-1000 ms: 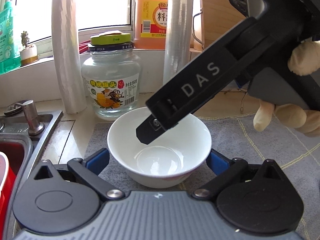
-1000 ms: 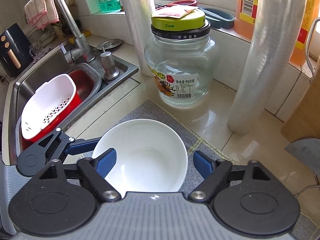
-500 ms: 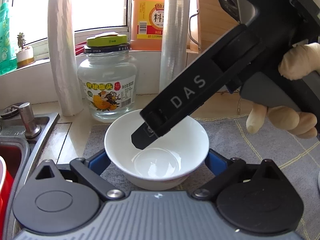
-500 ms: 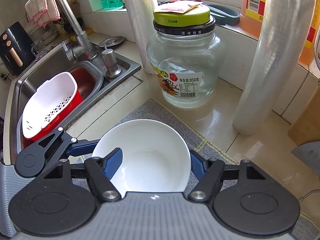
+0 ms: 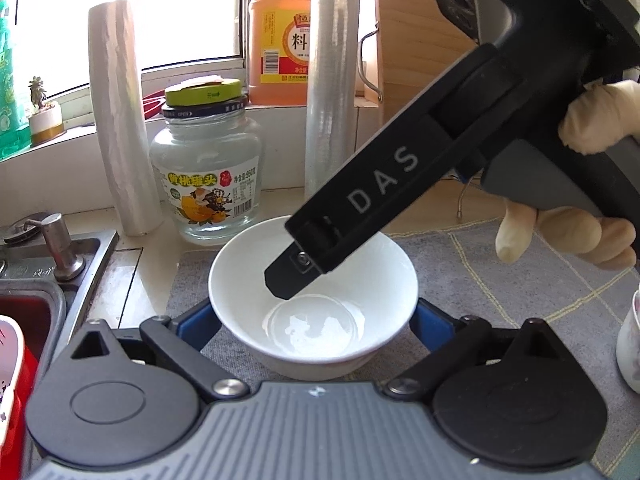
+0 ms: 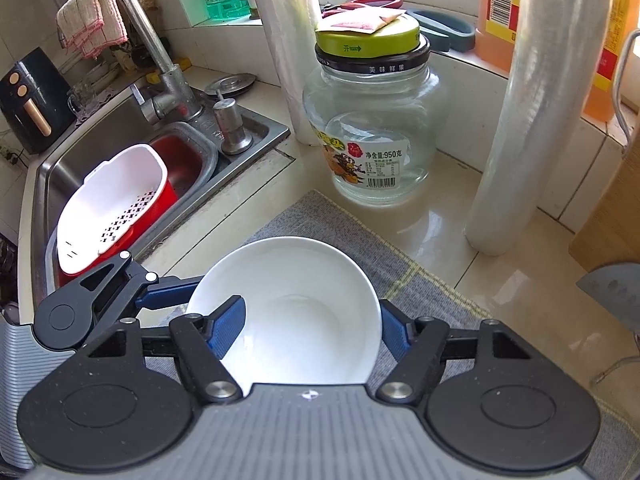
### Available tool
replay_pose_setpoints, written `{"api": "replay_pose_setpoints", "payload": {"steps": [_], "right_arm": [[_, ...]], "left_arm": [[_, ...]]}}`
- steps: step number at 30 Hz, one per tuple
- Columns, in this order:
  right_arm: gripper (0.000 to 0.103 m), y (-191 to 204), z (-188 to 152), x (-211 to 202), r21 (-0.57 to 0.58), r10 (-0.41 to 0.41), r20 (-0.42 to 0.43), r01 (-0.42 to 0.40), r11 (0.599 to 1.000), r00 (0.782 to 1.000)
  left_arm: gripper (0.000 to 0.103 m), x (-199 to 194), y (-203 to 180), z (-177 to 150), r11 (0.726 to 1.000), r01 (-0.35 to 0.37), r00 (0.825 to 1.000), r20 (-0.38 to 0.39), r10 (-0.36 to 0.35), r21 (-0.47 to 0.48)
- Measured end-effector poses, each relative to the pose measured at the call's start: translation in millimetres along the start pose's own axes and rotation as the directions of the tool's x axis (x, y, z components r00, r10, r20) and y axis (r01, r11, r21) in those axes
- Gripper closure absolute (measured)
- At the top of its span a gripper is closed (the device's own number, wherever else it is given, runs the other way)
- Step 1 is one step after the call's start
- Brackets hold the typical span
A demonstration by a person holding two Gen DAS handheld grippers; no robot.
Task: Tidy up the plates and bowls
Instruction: 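Carry the pink-flower bowl with the right tool toward the white bowls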
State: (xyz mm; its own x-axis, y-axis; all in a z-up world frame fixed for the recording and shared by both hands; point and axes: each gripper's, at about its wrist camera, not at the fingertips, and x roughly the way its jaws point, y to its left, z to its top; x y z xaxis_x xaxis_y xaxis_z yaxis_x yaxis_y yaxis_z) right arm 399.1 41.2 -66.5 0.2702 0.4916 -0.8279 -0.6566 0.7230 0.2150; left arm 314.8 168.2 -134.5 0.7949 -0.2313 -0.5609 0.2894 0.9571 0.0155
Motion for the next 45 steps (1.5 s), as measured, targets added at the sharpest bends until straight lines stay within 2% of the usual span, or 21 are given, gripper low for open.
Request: {"api": "replay_pose_setpoints", "payload": {"steps": [11,26,35,45], "right_arm": [[0.027,15.4,-31.0,-47.3,0.055,0.020,0.020,-0.021,0.998,1.000],[0.026,20.3,-90.7,-111.7,0.111,-0.052,0.040,0.047,0.993,0.998],[0.026,8.3,-123.6,-153.1,0.169,-0.123,0.074,0.109,0.980,0.990],[0.026,-16.0,-167.8,-194.8,0.259,-0.210,0.097,0.179,0.949,0.973]], "left_arm": [[0.004,-47.4,-27.6,8.9,0.997,0.051,0.998,-0.032,-0.050,0.063],[0.004,-85.4,-82.1,10.2,0.977,0.166,0.986,-0.036,-0.162,0.135],[0.004,-88.2,-120.6,15.5,0.950,0.247,0.969,-0.028,-0.246,0.190],[0.004,-80.3,-166.6,20.2,0.904,0.348,0.936,-0.049,-0.347,0.248]]}}
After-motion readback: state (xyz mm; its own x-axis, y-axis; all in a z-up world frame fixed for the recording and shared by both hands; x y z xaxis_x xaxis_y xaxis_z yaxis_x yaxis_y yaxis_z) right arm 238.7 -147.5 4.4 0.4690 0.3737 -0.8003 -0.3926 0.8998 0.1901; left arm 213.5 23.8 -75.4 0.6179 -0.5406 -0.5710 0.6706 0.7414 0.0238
